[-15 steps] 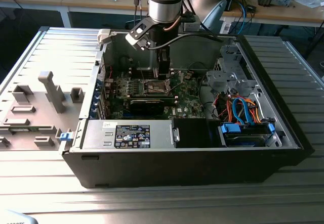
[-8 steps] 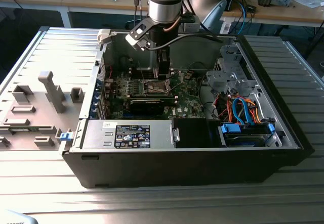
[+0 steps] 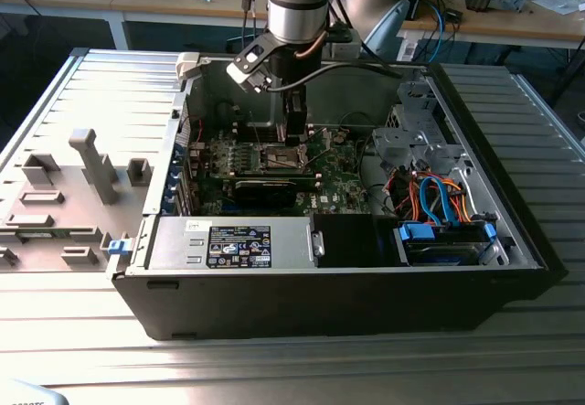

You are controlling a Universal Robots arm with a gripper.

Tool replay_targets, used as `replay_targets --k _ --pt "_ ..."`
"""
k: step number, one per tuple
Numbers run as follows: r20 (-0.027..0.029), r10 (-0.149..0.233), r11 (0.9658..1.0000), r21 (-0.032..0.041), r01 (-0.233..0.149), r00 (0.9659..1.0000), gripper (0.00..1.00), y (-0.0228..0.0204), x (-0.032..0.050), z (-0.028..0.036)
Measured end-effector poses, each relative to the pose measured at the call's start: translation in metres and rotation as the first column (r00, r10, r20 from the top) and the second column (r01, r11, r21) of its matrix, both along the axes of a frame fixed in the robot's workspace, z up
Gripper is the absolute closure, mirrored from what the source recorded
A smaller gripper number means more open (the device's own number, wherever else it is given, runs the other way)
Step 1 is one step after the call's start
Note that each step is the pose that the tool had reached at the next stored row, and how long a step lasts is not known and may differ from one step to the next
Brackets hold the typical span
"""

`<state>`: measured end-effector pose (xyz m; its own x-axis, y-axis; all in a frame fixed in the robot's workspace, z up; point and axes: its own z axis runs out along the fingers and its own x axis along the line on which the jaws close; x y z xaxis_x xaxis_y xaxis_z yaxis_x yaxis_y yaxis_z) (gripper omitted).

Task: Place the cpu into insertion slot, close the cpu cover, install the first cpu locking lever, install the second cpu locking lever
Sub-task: 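Place the cpu into insertion slot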

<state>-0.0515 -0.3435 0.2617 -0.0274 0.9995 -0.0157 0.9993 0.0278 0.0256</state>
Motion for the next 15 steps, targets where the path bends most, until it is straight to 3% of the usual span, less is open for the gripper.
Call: replay_targets --k 15 --pt "0.0001 0.0 1.0 0.0001 0.0 1.0 0.45 0.0004 -0.0001 -0.0054"
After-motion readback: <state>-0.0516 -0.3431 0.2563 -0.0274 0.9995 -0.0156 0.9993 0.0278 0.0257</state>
